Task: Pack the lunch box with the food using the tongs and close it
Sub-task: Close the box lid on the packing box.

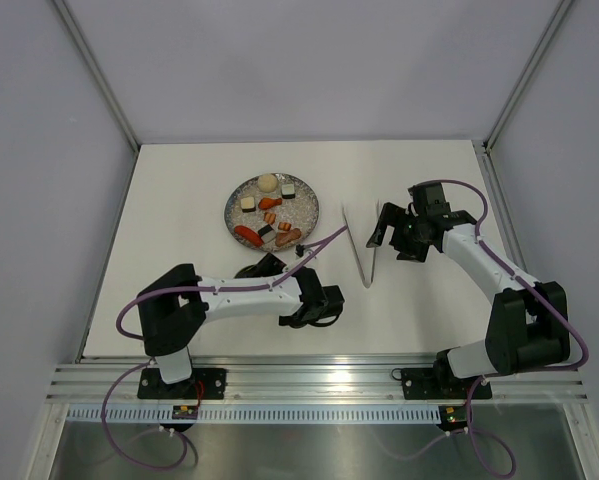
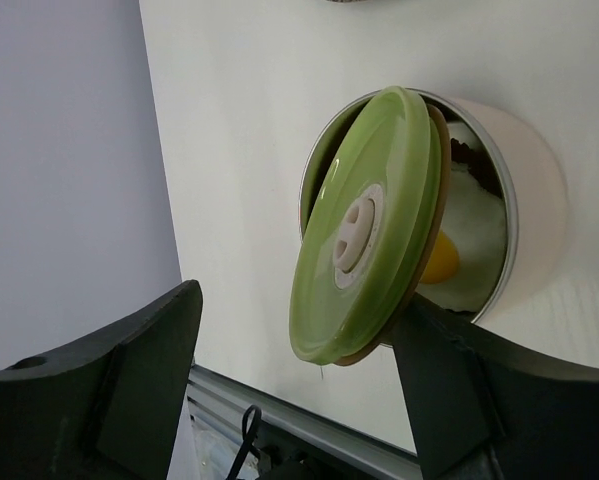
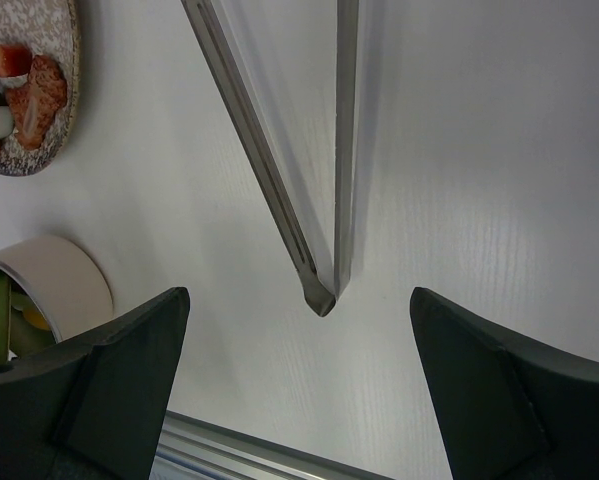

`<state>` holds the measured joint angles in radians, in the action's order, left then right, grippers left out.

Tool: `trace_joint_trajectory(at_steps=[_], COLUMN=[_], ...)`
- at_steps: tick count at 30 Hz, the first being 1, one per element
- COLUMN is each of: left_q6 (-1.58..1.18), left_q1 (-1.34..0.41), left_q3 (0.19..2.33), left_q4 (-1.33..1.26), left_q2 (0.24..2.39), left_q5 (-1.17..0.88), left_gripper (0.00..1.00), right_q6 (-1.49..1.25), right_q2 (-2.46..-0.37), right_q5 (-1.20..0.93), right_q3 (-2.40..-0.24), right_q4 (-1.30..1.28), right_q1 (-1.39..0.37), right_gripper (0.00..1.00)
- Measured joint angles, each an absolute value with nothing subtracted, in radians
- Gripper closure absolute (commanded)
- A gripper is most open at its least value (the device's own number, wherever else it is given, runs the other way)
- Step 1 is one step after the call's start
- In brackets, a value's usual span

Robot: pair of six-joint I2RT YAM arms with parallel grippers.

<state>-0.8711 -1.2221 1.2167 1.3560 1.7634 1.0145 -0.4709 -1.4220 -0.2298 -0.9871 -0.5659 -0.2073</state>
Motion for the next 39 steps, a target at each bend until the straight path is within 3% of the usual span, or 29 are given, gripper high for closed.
trace_joint_trajectory(at_steps=[9,24,29,32,39], left_q6=[-0.67,-0.477,-0.445,-0.43,-0.464], left_q1=[-1.222,-1.222,-1.19,-1.079,-0.572], left_q3=[1.219,1.264,1.323,1.324,1.216], left_q4=[1.34,1.264,1.191,1.101,0.908], left_q2=[1.715,1.595,1.455,1.318,1.093], left_q5=[0.841,0.542,0.426,0.309,0.043], left_gripper=[0.02,0.01,0.01,0.01,0.01], right_q6=[-0.467,-0.466,-0.464,-0.464,-0.493], right_q2=[-1.42,-1.392,-1.389,-1.391,-1.46], right_q5=[-0.23,-0.231,-0.241,-0.222,-0.191], right_q3=[-0.987,-0.987,-0.987,-0.989,-1.027], right_q4=[-0.566,-0.574,-0.574,-0.575,-0.574], right_q1=[-0.207,-0.207,-0.218,-0.297,-0.566], right_gripper=[0.0,0.01,0.02,0.03,0.37])
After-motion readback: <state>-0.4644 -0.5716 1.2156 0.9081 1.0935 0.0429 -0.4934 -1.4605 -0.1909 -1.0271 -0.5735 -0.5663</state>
